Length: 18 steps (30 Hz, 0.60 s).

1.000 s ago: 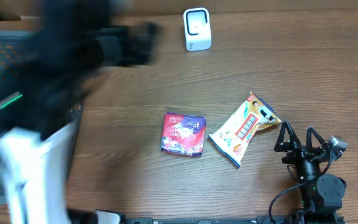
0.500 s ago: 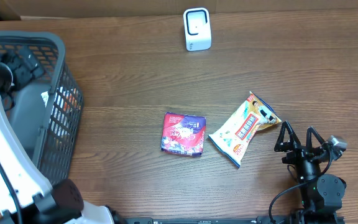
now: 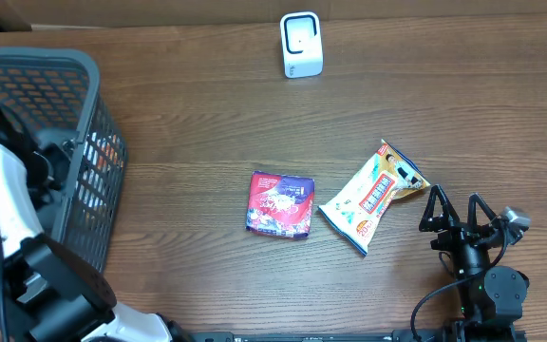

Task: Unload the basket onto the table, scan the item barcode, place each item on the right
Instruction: 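Reach the left gripper into the basket and grasp the white tube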

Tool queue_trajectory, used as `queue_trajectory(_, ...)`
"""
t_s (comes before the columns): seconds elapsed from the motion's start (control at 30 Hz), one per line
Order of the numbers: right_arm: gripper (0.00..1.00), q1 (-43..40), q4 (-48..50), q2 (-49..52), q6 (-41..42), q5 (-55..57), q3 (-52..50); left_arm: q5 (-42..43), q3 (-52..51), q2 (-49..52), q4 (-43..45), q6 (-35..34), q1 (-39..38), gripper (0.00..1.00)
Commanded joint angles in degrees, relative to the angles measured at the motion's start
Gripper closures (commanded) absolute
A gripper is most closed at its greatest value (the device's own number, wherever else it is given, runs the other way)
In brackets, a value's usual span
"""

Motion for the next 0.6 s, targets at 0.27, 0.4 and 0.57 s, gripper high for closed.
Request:
queue_trajectory(0.27, 0.0, 0.44, 0.46, -0.46, -0.39, 0.52, -0.57, 3.1, -15.78, 0.09, 15.82, 4.5, -0.07, 0.0)
queue_trajectory(0.4, 0.0, 0.44, 0.46, -0.46, -0.39, 0.52, -0.57, 3.65, -16.13, 1.7, 16.44, 4.55, -0.07, 0.0)
queue_trajectory(0.57, 0.0, 0.44, 0.46, -0.46, -0.39, 0.5, -0.57, 4.57, -16.13, 7.67, 15.91, 4.7, -0.07, 0.0)
